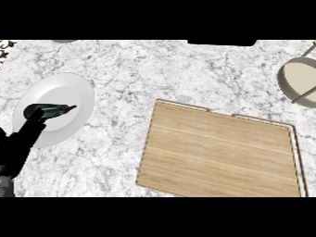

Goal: Pick the lemon from the tray and place it in the tiered basket

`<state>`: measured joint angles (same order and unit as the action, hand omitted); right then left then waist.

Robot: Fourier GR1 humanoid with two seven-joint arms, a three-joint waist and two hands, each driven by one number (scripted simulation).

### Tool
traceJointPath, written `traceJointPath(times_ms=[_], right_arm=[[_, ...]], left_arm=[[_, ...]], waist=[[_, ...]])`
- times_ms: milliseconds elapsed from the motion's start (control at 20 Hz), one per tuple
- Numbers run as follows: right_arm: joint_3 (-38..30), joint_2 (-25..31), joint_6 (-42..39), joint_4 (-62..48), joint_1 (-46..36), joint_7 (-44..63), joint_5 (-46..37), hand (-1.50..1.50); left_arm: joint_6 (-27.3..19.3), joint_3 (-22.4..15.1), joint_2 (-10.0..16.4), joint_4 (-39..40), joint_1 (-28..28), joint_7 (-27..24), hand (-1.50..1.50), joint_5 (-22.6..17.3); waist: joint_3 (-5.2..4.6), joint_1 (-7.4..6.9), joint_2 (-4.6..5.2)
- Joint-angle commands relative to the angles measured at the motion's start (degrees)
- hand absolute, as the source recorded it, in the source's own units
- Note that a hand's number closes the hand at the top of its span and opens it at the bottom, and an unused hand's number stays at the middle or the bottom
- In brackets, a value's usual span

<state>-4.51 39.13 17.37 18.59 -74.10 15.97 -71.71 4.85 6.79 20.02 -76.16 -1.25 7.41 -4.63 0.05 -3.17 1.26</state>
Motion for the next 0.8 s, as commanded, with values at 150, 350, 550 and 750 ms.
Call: traceJointPath(times_ms=[150, 350, 550, 750], right_arm=[[2.6, 3.0, -4.0, -5.7, -5.0, -5.1, -4.0, 1.50], [3.5, 3.5, -4.3, -8.7, -3.5, -6.9, -5.5, 1.50], [0.6, 4.7, -9.9, -12.0, -5.7, -4.8, -3.1, 1.50], [-0.6, 5.3, -19.4, -16.4, -5.7, 0.4, -2.0, -1.50]], left_arm=[[-0.4, 0.5, -0.2, 0.4, -1.6, 0.7, 0.00, 0.3], [-1.6, -1.0, -1.8, -0.9, 0.6, -0.3, 0.00, 1.9], [-0.9, -0.4, -0.8, -1.1, -0.7, 1.8, 0.00, 1.3], [-0.4, -0.1, -0.4, -0.6, -1.0, 1.8, 0.00, 1.1]], waist=[[-0.04, -0.18, 0.04], [0.01, -0.66, 0.19], [0.02, -0.93, 0.40], [-0.02, -0.58, 0.42]])
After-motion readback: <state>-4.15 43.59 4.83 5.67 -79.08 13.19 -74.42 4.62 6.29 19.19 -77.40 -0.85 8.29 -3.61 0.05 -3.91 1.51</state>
